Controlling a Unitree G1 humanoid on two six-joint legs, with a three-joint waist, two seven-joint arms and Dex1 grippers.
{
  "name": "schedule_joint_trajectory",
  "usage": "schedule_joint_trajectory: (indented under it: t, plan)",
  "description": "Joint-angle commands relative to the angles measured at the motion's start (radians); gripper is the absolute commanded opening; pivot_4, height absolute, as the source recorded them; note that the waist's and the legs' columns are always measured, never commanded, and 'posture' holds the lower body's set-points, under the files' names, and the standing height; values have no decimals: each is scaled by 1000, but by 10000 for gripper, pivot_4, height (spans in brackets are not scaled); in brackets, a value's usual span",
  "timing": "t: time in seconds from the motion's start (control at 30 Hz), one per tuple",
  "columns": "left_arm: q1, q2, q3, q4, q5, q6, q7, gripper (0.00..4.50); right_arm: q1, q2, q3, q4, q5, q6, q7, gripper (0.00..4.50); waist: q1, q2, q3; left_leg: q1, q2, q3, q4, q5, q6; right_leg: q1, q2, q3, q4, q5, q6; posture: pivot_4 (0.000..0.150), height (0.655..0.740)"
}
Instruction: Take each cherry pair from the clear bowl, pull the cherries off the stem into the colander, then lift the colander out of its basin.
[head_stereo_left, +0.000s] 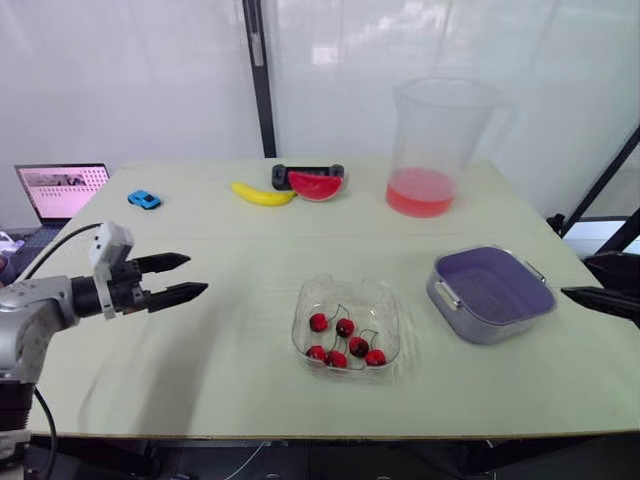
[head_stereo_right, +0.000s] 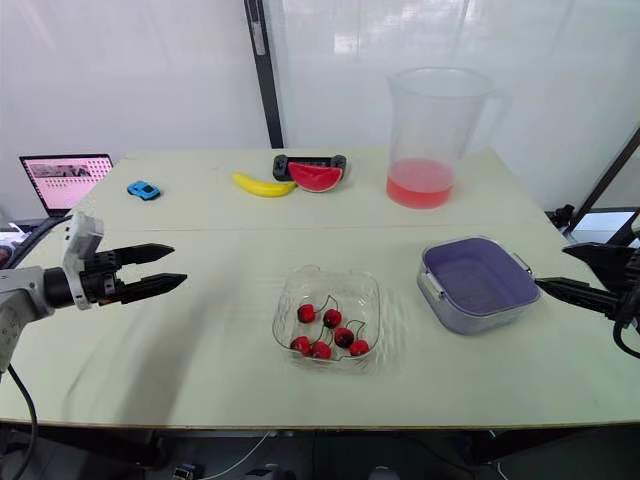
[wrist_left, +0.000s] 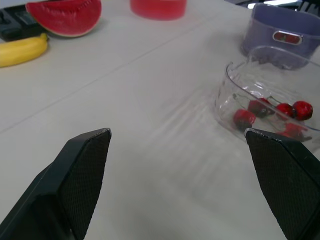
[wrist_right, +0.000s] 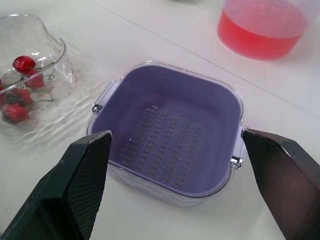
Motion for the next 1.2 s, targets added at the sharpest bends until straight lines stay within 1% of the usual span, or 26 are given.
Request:
schedule_joint_trajectory:
  t: [0.03,0.17,0.5,0.67,0.73,0.77,0.83,0.93,0.97,1.07,1.13,1.2]
  plan:
    - [6,25,27,-3,-3,-9,-16,45000,-14,-8,-26,-7,13,-13,3,44048,-1,2,0,0,0,0,0,0,0,0,0,0,0,0,0,1500,7400]
    - [-7,9,23,-2,-2,-2,15,45000,-14,-6,-27,-10,16,-13,5,44048,2,1,0,0,0,0,0,0,0,0,0,0,0,0,0,1500,7400]
    - [-43,4,-5,7,7,-31,-13,45000,7,1,-57,-50,35,22,-4,44048,4,0,1,0,0,0,0,0,0,1,0,-1,-1,0,0,1500,7400]
    - [-92,-7,-28,-22,-48,19,-72,45000,24,0,-88,-122,63,117,-40,44048,6,0,1,0,0,0,1,0,0,1,0,-1,-1,0,0,1500,7400]
    - [-99,-19,-49,-30,-16,-60,-102,45000,42,1,-107,-166,76,157,-45,44048,5,0,1,0,0,0,1,0,0,2,0,-1,-1,0,0,1500,7400]
    - [-103,-24,-49,-34,-25,-70,-123,45000,49,2,-115,-183,79,171,-50,44048,5,0,1,0,0,0,0,0,0,1,0,-1,-1,0,0,1500,7400]
    - [-116,-22,-51,-41,-59,-40,-160,45000,59,3,-134,-212,89,196,-56,44048,5,0,1,0,0,0,1,0,0,2,0,-1,-1,0,0,1500,7400]
    - [-126,-9,-92,-54,-51,-37,-221,45000,39,-2,-143,-292,129,235,-74,44048,5,0,1,0,0,0,1,0,0,2,0,-1,-1,0,0,1500,7400]
    - [-129,-8,-102,-62,-55,-32,-238,45000,12,-8,-134,-335,165,268,-99,44048,3,0,1,0,0,0,0,0,0,2,0,-1,-1,0,0,1500,7400]
    - [-127,-22,-107,-91,-86,3,-245,45000,-69,-68,-44,-458,254,345,-150,44048,-2,0,1,0,0,0,0,0,0,2,0,-1,-1,0,0,1500,7400]
    - [-104,-38,-101,-120,-96,5,-230,45000,-166,-115,66,-482,304,361,-177,44048,-1,0,1,0,1,-1,0,0,0,1,0,0,-1,0,0,1500,7400]
    - [-75,-55,-89,-152,-105,2,-213,45000,-306,-144,205,-498,370,377,-205,44048,-2,0,1,0,1,-1,0,0,0,1,0,-1,-2,0,0,1500,7400]
